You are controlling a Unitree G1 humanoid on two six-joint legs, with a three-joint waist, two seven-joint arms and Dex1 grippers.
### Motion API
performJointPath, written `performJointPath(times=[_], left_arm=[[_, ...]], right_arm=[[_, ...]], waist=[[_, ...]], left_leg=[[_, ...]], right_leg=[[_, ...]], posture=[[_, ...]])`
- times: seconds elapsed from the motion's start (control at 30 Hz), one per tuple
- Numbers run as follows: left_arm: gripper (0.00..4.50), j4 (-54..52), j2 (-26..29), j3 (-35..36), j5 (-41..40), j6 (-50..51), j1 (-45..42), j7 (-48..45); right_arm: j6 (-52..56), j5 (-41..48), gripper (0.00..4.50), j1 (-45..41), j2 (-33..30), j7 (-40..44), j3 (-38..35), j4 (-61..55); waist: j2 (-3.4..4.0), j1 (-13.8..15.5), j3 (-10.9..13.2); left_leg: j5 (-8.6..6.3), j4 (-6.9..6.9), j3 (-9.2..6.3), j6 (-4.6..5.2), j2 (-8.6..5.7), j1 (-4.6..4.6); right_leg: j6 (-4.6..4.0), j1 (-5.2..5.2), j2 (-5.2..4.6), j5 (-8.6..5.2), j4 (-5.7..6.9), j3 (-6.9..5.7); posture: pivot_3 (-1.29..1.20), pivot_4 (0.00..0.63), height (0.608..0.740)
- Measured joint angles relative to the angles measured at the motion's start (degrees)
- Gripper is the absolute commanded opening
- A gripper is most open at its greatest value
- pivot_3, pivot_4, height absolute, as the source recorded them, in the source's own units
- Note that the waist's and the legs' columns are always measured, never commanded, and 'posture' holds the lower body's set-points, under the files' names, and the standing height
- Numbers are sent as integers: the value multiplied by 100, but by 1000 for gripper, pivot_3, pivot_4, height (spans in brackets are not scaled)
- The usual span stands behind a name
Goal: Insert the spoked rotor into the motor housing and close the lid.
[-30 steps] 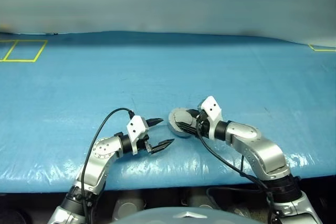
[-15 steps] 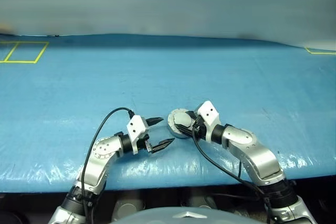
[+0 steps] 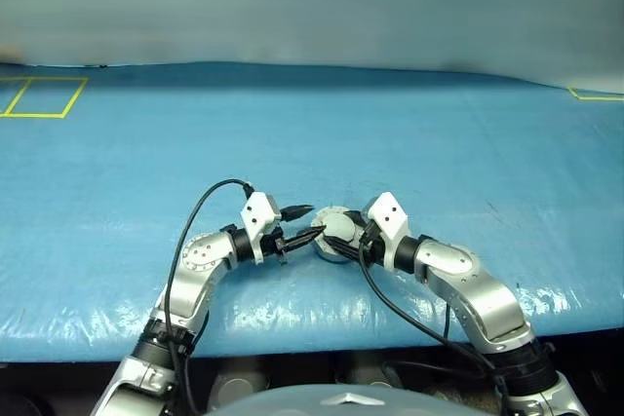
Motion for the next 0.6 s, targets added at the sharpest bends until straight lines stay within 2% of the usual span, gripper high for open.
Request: performJointPath(times=[0.1,0.23,0.6], left_arm=[[20,86,6,-69,191,-7,-27,30],[20,248,73,-144,590,-95,-118,244],[20,319,76,-271,773,-368,-99,228]], right_arm=[[3,-21,3026,14,3,-22,-6,-1],[6,-42,3026,22,25,-36,-3,-2],[44,-145,3026,4,62,-23,21,-7]], waist=[[0,4,0],[1,4,-2],[0,5,-14]], left_leg=[[0,1,-3,0,0,4],[0,2,-4,-1,0,5],[-1,3,-8,-1,0,11]], right_leg=[[22,-4,-1,-14,-1,-1],[18,-4,-3,-11,-1,-1],[13,-8,-8,-8,-1,-5]], posture=[[0,150,740],[0,150,740],[0,150,740]])
